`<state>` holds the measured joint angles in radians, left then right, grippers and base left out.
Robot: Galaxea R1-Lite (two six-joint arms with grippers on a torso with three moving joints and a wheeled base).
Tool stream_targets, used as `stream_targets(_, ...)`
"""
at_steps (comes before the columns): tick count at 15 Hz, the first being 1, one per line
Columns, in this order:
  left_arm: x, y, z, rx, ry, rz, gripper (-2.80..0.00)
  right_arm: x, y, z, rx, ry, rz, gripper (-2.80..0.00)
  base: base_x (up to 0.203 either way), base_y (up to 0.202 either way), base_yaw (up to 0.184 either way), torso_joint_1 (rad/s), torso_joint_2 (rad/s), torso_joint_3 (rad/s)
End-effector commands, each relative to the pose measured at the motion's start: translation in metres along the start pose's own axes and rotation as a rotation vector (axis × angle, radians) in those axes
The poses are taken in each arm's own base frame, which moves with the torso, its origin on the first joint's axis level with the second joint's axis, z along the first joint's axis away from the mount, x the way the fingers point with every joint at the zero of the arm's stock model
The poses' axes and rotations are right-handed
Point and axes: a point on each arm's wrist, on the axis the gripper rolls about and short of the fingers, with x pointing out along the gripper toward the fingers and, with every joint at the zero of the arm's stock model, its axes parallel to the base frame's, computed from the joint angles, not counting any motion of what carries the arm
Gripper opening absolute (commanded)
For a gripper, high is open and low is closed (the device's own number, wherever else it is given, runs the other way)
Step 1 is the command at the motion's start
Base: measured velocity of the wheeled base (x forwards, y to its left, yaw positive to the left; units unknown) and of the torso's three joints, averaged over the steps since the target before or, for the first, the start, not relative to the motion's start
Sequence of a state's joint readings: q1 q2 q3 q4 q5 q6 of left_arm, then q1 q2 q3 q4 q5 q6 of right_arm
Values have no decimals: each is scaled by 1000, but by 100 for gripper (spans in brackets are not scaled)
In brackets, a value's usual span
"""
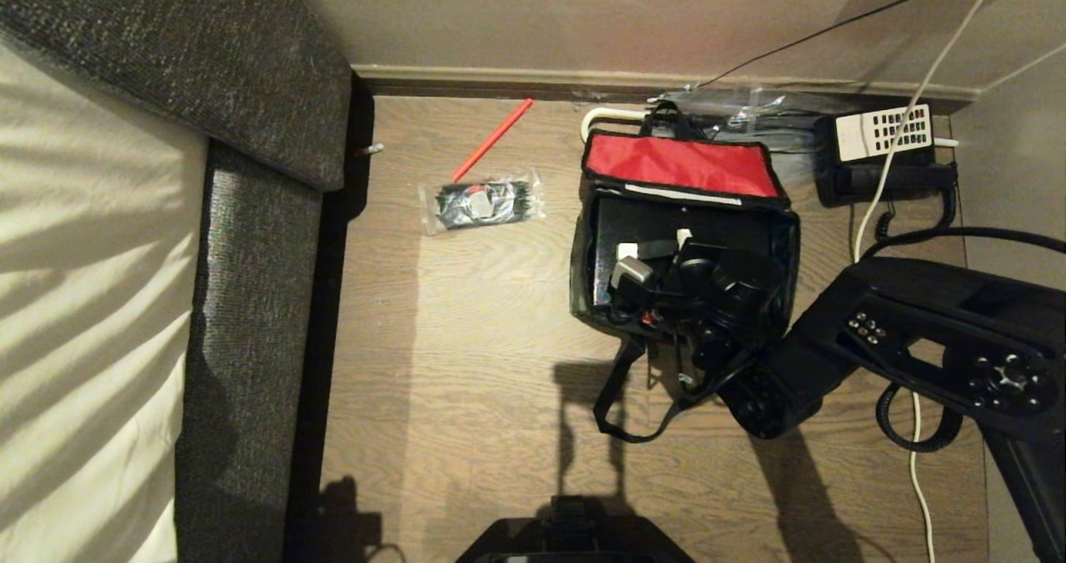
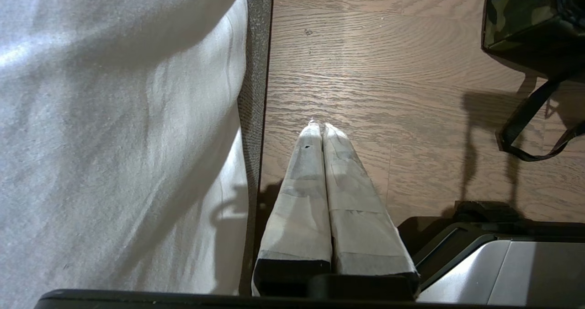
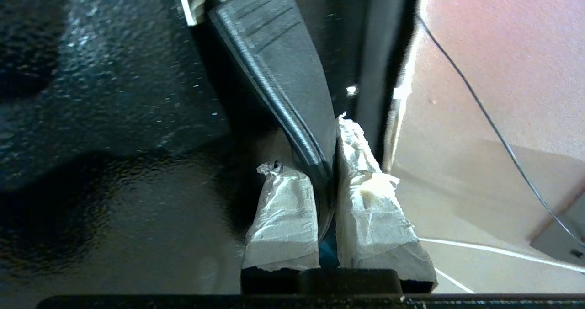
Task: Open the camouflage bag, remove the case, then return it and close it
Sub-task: Lift the black box
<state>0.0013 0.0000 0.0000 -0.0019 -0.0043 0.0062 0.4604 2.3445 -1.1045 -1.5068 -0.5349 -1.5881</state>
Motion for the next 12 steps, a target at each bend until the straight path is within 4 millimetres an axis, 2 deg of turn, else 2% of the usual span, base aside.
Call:
stream_targets(1,0,0,0,0,0,0,-280,-1,-25,1,28,-2,-61,-280,0,0,0,0,0,0)
stream_targets(12,0,0,0,0,1,0,-280,-5,-49,2,48,-10,-103,-280,0,0,0,0,0,0)
